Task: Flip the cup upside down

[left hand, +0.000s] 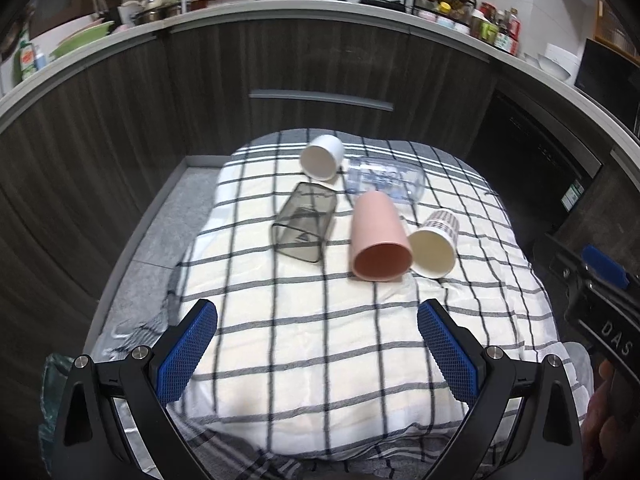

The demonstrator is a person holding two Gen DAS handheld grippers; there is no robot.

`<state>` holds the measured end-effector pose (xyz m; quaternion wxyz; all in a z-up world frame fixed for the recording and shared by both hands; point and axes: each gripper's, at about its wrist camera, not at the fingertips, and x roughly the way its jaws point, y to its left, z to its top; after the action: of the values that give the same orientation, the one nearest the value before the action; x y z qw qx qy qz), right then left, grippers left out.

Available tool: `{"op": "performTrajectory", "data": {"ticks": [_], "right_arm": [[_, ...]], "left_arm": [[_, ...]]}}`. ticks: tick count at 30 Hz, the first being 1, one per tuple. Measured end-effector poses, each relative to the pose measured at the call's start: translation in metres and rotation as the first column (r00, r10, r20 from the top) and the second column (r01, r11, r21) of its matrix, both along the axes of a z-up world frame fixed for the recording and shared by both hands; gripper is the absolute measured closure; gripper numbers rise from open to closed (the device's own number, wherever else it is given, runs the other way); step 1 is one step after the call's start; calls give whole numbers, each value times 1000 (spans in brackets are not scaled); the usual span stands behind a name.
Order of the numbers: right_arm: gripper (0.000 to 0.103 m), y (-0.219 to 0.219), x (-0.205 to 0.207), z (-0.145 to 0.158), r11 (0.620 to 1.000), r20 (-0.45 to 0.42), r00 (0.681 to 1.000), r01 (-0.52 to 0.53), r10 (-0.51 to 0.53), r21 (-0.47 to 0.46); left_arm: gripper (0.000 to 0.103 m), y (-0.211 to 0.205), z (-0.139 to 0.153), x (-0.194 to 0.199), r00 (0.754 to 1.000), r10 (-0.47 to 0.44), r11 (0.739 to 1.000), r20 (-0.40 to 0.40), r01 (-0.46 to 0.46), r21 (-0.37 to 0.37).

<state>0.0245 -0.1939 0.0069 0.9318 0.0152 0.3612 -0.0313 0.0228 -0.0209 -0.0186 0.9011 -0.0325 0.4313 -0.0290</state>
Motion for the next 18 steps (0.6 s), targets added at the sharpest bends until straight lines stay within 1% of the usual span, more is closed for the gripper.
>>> {"op": "performTrajectory", "data": {"ticks": [4, 6, 8, 10, 13, 14, 18], "right_arm": [[22, -7, 15, 4, 1000, 18, 1000, 15, -14, -23], [21, -12, 24, 5, 999, 29, 999, 26, -25, -24], [18, -18, 35, 5, 999, 34, 999, 39, -39, -19], [18, -25, 46, 3, 998, 33, 998, 55, -55, -9], [18, -36, 62, -2, 997, 24, 996, 82, -82, 9], [18, -41, 68, -5, 996, 17, 996, 91, -91, 14], [18, -55, 85, -17, 993, -6, 993, 118, -118, 24]], "left_arm": [[1, -10, -1, 25, 1000, -11, 1000, -24, 11, -29], [1, -16, -2, 44, 999, -19, 999, -42, 18, -35], [1, -22, -2, 59, 998, -25, 999, -56, 24, -28], [1, -29, -5, 76, 996, -40, 999, -76, 38, -26], [1, -43, -14, 101, 991, -56, 998, -121, 57, 0], [1, -49, -20, 111, 987, -62, 998, -148, 65, 16], [5, -66, -40, 134, 969, -97, 995, -227, 102, 13]]}}
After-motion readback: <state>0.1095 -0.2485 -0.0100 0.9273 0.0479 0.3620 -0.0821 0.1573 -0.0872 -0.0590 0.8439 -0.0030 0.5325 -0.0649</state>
